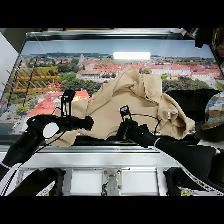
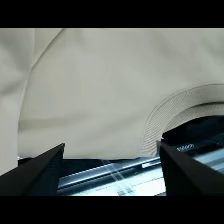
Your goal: Fold the clothes and pants, and hang the long-sleeved shirts on hangers.
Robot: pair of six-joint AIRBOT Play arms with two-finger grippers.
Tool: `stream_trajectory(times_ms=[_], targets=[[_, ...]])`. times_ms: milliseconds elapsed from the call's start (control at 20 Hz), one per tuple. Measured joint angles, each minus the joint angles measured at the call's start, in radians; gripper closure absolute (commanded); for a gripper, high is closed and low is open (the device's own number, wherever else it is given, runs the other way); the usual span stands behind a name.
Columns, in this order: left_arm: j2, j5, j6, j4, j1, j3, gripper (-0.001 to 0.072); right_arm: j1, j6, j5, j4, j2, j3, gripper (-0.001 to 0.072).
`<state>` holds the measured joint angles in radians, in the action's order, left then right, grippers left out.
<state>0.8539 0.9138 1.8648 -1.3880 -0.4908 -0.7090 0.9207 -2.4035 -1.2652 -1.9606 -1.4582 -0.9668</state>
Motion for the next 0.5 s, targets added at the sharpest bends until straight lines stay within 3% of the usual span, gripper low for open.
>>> stream_trajectory(times_ms=[300,500], targets=[[0.128,-0.038,0.051,0.003,-0.169,-0.01,0.0086,-0.072,0.161,-0.083,0.097,0.163,-0.106,0.0693],[0.27,-0.064,0.076,0.0,-0.282,-0.084,0.0086,-0.11,0.217,-0.12,0.17,0.245,-0.179,0.0693]])
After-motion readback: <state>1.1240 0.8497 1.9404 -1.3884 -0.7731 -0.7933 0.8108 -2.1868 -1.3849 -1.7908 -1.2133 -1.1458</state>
